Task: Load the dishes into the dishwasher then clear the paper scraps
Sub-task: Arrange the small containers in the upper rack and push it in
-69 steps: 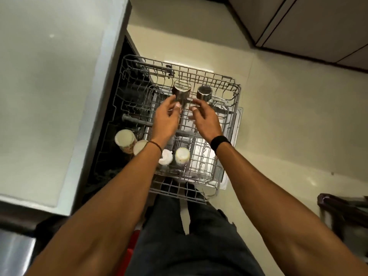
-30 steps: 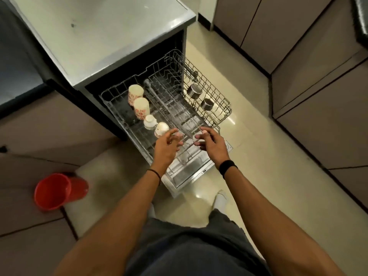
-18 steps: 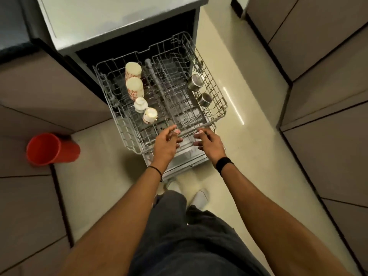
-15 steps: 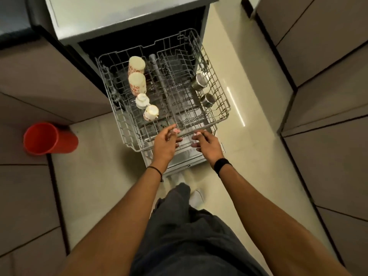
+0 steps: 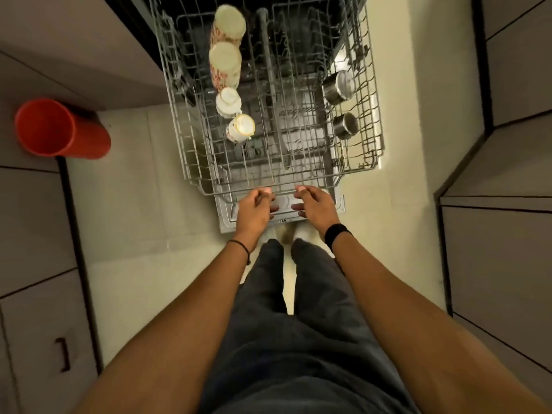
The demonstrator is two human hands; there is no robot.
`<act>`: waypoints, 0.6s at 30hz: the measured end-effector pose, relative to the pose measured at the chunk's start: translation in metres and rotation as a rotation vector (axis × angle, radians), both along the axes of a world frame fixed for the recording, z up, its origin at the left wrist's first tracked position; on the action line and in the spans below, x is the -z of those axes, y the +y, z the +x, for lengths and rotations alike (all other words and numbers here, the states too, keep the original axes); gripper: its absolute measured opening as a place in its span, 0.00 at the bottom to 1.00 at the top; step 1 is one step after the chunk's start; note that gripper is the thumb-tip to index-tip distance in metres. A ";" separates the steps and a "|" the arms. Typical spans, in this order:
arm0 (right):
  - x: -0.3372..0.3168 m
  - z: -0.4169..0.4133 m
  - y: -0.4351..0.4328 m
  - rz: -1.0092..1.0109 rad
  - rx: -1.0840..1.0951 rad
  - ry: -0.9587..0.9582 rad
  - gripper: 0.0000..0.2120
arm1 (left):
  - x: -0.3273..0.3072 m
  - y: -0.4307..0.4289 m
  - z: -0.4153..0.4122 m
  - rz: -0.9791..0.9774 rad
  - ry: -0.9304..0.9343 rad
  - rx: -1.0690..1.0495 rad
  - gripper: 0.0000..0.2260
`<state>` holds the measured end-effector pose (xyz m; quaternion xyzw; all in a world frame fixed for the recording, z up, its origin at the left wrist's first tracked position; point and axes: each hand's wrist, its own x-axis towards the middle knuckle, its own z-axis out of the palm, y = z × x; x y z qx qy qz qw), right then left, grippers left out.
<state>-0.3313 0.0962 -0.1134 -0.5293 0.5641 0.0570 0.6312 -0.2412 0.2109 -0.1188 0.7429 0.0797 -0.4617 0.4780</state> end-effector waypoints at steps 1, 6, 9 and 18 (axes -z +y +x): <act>0.003 0.001 -0.001 0.012 0.005 0.002 0.10 | 0.003 0.000 -0.001 0.007 0.011 -0.005 0.08; 0.021 0.013 -0.009 0.048 -0.024 0.047 0.09 | 0.016 -0.012 0.000 0.066 0.093 -0.007 0.11; 0.031 0.022 -0.016 0.080 -0.051 0.082 0.09 | 0.018 -0.023 0.004 0.097 0.158 -0.012 0.11; 0.040 0.023 -0.026 0.190 0.053 0.115 0.13 | 0.025 -0.051 0.013 0.124 0.185 -0.055 0.13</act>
